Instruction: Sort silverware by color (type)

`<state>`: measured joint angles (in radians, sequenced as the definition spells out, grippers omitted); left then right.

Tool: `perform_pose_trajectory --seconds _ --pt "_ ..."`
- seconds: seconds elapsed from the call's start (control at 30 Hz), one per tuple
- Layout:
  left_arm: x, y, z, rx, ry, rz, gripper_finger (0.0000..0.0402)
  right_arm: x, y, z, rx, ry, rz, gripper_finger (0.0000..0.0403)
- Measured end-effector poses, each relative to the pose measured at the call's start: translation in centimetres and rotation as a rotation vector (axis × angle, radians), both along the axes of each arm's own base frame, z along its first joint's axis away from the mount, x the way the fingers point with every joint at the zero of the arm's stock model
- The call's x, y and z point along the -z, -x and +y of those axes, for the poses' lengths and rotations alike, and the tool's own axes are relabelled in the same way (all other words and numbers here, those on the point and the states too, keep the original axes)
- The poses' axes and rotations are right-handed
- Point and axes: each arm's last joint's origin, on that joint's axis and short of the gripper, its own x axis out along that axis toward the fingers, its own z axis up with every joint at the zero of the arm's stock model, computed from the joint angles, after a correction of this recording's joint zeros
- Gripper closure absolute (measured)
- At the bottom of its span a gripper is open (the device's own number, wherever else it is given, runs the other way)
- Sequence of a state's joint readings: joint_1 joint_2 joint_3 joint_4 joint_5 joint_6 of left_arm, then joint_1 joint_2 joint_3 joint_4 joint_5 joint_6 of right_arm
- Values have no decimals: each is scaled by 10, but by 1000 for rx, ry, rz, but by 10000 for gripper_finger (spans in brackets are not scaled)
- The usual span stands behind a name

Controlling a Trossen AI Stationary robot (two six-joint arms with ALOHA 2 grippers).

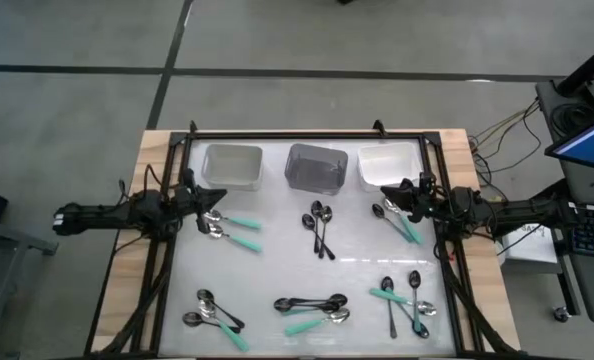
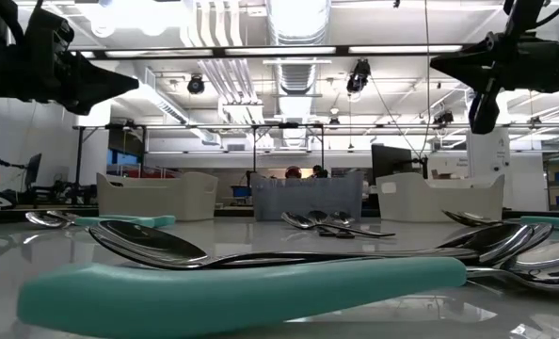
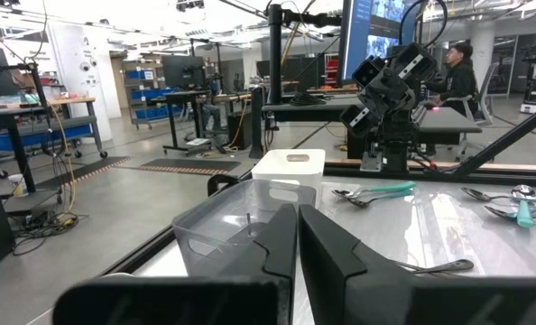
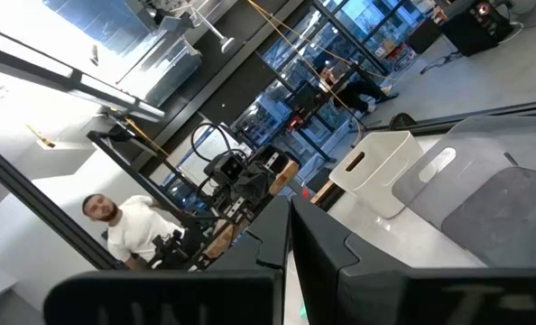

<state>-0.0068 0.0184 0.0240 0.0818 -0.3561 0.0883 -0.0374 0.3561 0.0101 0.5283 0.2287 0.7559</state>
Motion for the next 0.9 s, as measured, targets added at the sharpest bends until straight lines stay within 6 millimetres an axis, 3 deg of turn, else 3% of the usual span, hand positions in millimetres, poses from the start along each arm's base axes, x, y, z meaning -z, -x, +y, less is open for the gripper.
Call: perform_pose_trajectory --seconds 0.6,0.9 --pt "0 0 0 0 0 0 402 -1 0 0 6 -3 -8 394" --pt "0 0 0 0 0 0 402 2 -1 3 -98 10 17 394"
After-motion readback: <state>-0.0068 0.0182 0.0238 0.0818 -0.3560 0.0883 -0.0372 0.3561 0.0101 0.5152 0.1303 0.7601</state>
